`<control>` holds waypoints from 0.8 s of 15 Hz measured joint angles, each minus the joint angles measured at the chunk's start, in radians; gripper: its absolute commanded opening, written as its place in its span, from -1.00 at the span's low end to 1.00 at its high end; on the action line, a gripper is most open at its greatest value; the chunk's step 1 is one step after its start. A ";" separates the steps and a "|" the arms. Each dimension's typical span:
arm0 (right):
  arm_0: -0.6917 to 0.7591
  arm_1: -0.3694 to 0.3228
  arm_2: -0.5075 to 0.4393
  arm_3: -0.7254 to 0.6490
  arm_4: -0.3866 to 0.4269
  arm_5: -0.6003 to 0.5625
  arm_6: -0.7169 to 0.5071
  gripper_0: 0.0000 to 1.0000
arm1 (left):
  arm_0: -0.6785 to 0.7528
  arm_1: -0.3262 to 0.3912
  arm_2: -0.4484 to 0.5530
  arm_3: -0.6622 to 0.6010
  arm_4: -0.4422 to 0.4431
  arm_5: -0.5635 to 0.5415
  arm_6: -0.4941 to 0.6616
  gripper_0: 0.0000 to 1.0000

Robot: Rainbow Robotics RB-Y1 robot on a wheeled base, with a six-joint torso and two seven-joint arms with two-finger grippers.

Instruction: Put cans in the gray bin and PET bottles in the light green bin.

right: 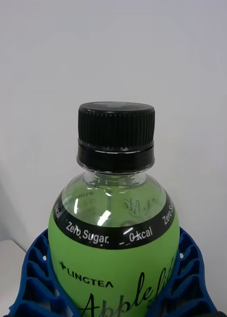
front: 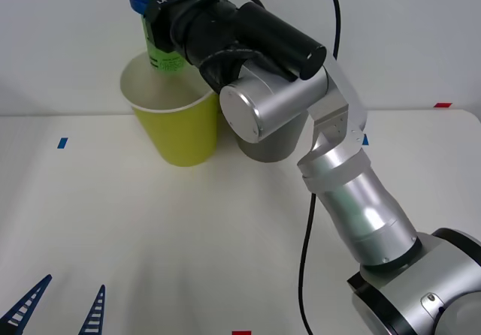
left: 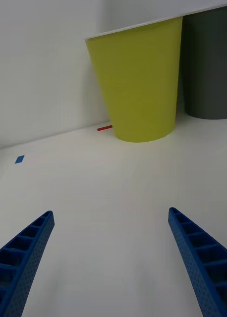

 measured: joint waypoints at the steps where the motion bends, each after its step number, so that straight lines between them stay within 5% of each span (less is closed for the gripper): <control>1: -0.016 0.008 0.007 0.056 0.004 -0.047 -0.001 -1.00 | 0.000 0.000 0.000 0.000 0.000 0.000 0.000 0.58; 7: -0.090 0.020 0.028 0.172 0.005 -0.102 -0.008 -0.99 | 0.000 0.000 0.000 0.000 0.000 0.000 0.000 0.58; 9: -0.091 0.017 0.023 0.173 0.003 -0.104 -0.012 -0.02 | 0.000 0.000 0.000 0.000 0.000 0.000 0.000 0.58; 12: -0.091 0.019 0.007 0.173 0.007 -0.105 -0.007 0.18 | 0.000 0.000 0.000 0.000 0.000 0.000 0.000 0.58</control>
